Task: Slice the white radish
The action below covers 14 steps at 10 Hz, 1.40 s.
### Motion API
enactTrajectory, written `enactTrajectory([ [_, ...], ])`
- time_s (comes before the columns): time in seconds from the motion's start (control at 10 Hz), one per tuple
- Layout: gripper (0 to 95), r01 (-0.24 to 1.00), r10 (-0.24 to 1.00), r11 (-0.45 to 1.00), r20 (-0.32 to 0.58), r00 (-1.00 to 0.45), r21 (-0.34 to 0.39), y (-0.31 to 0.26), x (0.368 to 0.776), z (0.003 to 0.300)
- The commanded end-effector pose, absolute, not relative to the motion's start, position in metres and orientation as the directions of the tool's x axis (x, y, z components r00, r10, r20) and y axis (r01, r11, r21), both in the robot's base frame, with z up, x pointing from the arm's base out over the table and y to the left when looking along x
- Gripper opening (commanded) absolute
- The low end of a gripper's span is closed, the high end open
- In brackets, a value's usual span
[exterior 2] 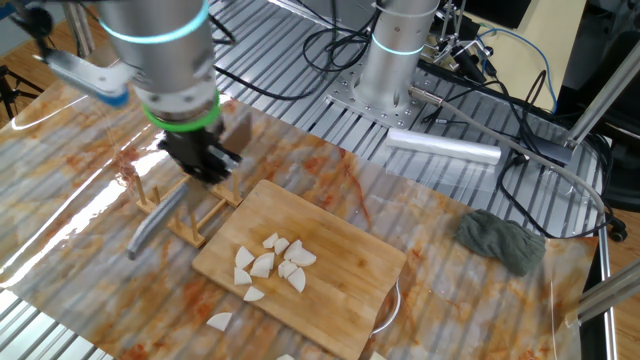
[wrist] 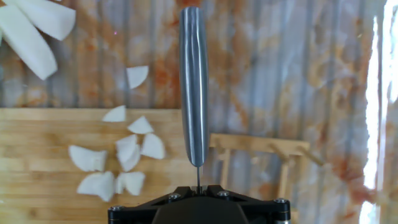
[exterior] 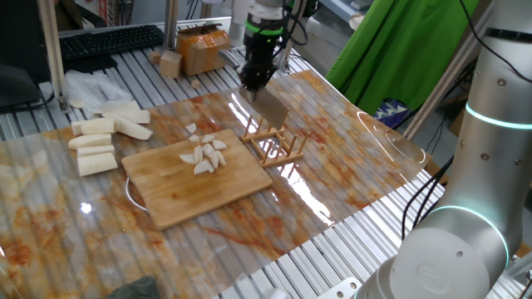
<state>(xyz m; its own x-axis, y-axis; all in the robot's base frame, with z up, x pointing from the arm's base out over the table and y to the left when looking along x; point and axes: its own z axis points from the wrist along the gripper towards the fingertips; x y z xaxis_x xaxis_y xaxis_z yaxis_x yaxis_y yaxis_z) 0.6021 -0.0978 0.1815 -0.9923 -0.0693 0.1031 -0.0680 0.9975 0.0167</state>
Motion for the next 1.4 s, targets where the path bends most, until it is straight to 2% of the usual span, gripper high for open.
enactTrajectory([
  [0.1, 0.0, -0.064, -0.066, 0.998, 0.103, -0.993, 0.020, -0.107, 0.603, 0.176],
  [1.4, 0.0, -0.016, -0.017, 1.000, 0.077, -0.997, 0.010, -0.127, 0.593, 0.129],
])
